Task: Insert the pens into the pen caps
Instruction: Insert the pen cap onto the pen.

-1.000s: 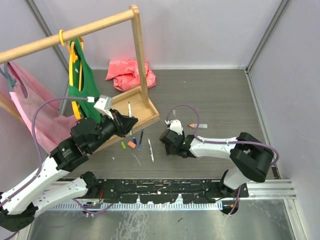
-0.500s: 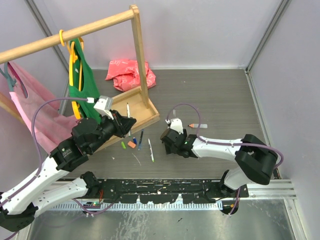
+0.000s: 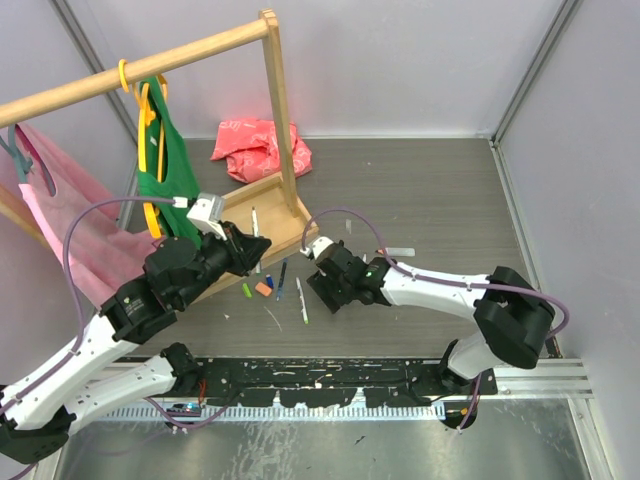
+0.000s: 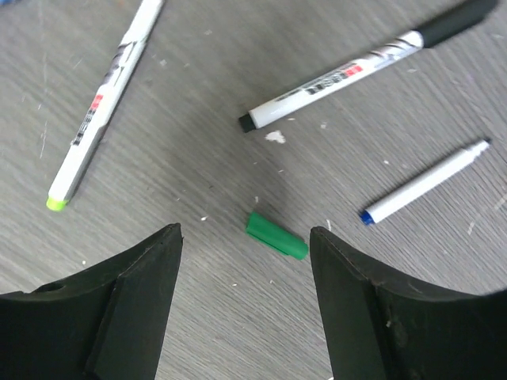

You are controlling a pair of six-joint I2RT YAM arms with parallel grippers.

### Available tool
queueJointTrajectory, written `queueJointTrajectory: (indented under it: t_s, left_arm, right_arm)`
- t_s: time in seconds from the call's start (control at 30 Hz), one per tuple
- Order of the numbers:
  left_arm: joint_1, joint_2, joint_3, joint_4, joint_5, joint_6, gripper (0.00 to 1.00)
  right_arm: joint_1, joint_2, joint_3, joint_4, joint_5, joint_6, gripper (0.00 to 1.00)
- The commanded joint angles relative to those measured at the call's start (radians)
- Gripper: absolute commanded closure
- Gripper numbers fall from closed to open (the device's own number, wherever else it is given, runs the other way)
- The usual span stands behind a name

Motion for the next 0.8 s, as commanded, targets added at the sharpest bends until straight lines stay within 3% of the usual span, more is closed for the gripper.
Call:
queueJointTrajectory:
  t_s: [0.0,0.37,0.77]
  left_arm:
    - [0.004,-0.018,0.015,0.022,-0.018,0.002,1.0]
    - [0.004,-0.019,0.027,0.011,-0.023,0.018,1.0]
    - [0.004,0.007,0.043,0.017,-0.007,0.029,1.0]
  right_arm:
    - [-0.018,0.018,0.039,-0.01,-0.157,-0.185,0.29]
    - [-0.063,0.108,0.107,-0.121,-0.221,-0.32,0.33]
    - [-0.103,0.167,0.114,-0.125,-0.23,-0.358,0.4]
